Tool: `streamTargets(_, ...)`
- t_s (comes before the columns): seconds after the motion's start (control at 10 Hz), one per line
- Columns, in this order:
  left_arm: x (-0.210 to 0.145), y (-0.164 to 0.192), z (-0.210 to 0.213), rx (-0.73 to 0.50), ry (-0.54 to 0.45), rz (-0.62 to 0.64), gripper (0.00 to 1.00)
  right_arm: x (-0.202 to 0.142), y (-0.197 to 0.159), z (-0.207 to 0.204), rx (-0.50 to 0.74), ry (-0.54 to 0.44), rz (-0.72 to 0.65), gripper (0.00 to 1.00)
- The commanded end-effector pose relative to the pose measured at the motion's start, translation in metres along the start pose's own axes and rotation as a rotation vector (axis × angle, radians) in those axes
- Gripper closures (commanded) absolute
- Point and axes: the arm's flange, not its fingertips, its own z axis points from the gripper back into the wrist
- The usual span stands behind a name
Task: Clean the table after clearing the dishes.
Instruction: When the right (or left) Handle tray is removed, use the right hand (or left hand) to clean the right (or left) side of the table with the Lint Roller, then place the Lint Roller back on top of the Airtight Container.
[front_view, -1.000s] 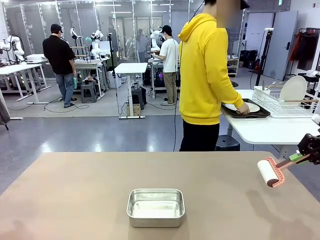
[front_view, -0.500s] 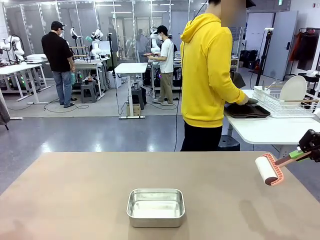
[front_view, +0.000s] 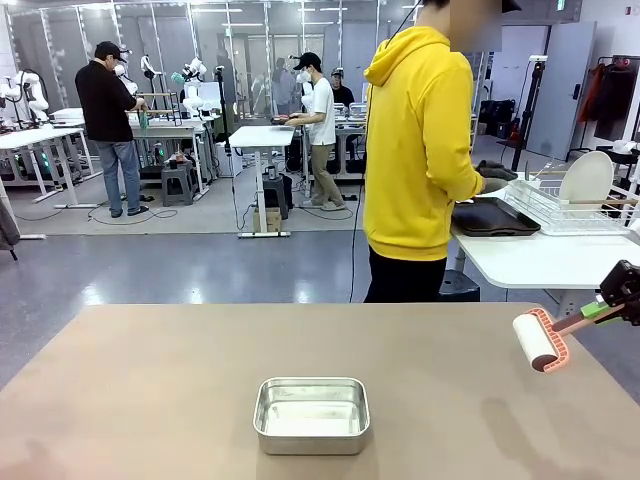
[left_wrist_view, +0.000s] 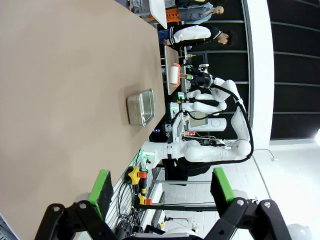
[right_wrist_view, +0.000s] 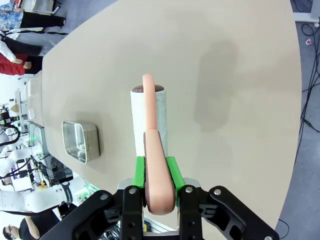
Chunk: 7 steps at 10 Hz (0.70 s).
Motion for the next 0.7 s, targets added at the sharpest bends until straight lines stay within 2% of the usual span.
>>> streamTargets(0.0,-0.0023,-0.0004,0.0012,0.004,-0.002,-0.009,0.00,0.0034,0.0031,0.0022,-0.001,0.003,0.011,0.78)
streamTargets(0.6,-0.0023,-0.0004,0.0012,0.004,-0.002,-0.009,0.00,0.0034,0.0031,0.0022,-0.001,0.003,0.011,0.78)
